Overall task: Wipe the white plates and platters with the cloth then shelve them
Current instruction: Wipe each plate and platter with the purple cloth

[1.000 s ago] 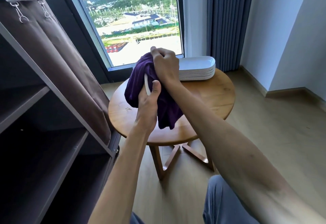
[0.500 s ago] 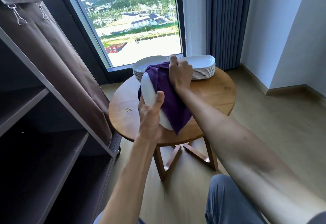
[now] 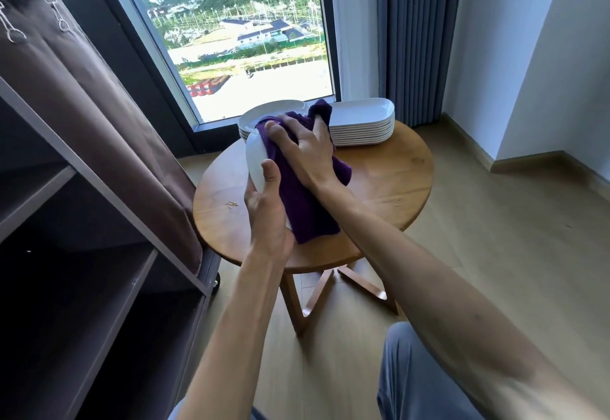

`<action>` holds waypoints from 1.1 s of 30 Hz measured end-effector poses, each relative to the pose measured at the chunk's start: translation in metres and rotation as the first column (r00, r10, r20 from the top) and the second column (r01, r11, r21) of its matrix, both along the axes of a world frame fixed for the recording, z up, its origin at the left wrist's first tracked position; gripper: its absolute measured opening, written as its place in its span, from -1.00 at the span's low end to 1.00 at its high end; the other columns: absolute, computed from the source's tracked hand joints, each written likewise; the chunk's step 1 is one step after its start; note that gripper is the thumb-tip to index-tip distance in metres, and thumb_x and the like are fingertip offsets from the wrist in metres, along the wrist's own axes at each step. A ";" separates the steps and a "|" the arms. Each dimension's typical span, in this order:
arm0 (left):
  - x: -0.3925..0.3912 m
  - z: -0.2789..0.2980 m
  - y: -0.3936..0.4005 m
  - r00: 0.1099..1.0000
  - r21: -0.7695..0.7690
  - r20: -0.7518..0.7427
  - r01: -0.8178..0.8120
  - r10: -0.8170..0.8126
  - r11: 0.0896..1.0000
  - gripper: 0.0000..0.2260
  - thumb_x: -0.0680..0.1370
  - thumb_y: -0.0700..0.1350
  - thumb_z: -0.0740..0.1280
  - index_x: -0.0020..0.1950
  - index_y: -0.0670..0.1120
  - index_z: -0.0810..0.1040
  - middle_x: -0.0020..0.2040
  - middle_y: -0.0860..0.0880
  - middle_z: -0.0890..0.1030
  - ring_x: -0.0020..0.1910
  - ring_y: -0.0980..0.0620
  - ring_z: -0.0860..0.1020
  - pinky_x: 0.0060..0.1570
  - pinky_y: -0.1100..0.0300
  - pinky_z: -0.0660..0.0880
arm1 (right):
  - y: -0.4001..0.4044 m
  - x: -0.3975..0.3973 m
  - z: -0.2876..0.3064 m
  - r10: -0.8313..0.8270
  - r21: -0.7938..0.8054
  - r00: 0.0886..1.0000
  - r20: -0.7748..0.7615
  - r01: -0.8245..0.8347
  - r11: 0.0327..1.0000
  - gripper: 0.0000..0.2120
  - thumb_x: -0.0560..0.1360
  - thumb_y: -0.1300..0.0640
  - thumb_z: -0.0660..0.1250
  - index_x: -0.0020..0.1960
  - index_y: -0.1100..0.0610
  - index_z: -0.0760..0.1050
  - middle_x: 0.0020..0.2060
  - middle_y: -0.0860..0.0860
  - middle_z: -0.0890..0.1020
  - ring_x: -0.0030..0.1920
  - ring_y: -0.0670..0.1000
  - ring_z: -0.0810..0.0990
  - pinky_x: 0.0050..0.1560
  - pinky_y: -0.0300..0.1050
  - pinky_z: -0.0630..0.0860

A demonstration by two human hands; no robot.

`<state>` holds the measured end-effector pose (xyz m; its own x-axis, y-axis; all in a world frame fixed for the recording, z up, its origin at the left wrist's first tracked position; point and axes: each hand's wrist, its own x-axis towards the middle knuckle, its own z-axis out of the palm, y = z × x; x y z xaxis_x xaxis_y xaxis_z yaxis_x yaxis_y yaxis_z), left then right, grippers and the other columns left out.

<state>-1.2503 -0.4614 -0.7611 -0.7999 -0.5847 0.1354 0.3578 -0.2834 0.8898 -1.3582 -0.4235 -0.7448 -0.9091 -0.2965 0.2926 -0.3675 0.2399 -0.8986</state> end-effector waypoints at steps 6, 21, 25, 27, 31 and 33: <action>0.009 0.008 -0.007 0.997 -0.079 -0.070 0.039 -0.045 0.996 -0.82 0.61 0.00 0.34 0.20 0.11 0.57 0.00 0.09 0.73 -0.01 0.06 0.71 -0.11 0.09 0.66 | -0.002 -0.039 0.005 -0.172 -0.122 0.969 0.175 0.195 0.973 -0.54 0.63 -0.01 0.22 -0.42 0.10 0.40 -0.25 0.12 0.61 -0.07 0.16 0.56 -0.11 -0.06 0.34; 0.004 0.014 -0.040 0.986 -0.645 -0.043 -0.149 0.159 0.750 -0.52 0.56 -0.08 0.41 0.47 -0.04 0.45 0.00 0.26 0.60 0.05 0.34 0.56 -0.13 0.45 0.54 | 0.031 -0.046 -0.024 -0.446 -0.067 0.890 0.097 0.453 0.889 -0.68 0.59 0.01 0.29 0.28 0.13 0.52 0.19 0.11 0.59 0.24 0.11 0.54 0.30 0.04 0.42; -0.007 0.008 -0.047 0.988 -0.924 -0.013 -0.071 0.156 0.377 -0.42 0.60 -0.18 0.42 0.59 0.00 0.34 0.13 0.01 0.58 -0.09 0.19 0.55 -0.16 0.41 0.55 | 0.024 -0.024 0.018 0.302 -0.573 0.846 0.440 0.006 0.819 -0.49 0.54 -0.34 0.22 0.24 0.04 0.50 0.06 0.13 0.62 0.01 0.11 0.62 0.03 0.09 0.57; -0.009 0.003 -0.052 0.990 -0.977 -0.029 -0.057 0.139 0.205 -0.46 0.59 -0.19 0.42 0.55 0.02 0.41 -0.01 -0.05 0.68 -0.18 0.01 0.62 -0.20 0.16 0.58 | 0.015 -0.017 0.025 0.335 -0.500 0.851 0.405 -0.100 0.860 -0.49 0.44 -0.20 0.38 0.29 0.04 0.48 0.03 0.13 0.61 -0.02 0.12 0.62 -0.12 0.00 0.59; -0.008 0.005 -0.057 0.979 -0.996 -0.089 -0.085 0.184 -0.028 -0.69 0.56 -0.15 0.44 0.31 0.03 0.66 -0.10 -0.02 0.73 -0.22 -0.08 0.64 -0.24 0.21 0.37 | -0.001 -0.021 0.017 0.250 -0.550 0.871 0.423 0.028 0.834 -0.43 0.42 0.32 0.21 0.42 0.11 0.41 0.30 0.14 0.52 0.31 0.20 0.50 0.22 0.10 0.51; -0.005 0.008 -0.062 0.955 -0.989 -0.138 -0.121 0.262 -0.080 -0.80 0.53 -0.06 0.51 0.15 0.01 0.72 -0.09 0.00 0.74 -0.11 -0.12 0.68 -0.16 0.16 0.43 | -0.004 -0.023 0.008 0.248 -0.619 0.847 0.471 0.116 0.777 -0.37 0.41 0.38 0.16 0.47 0.13 0.37 0.35 0.16 0.49 0.33 0.21 0.48 0.32 0.16 0.48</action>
<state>-1.2553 -0.5238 -0.7534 -0.7298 -0.0326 0.6828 0.1356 0.9721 0.1913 -1.3810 -0.4271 -0.7368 -0.9562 -0.2865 -0.0603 0.1834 -0.4253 -0.8863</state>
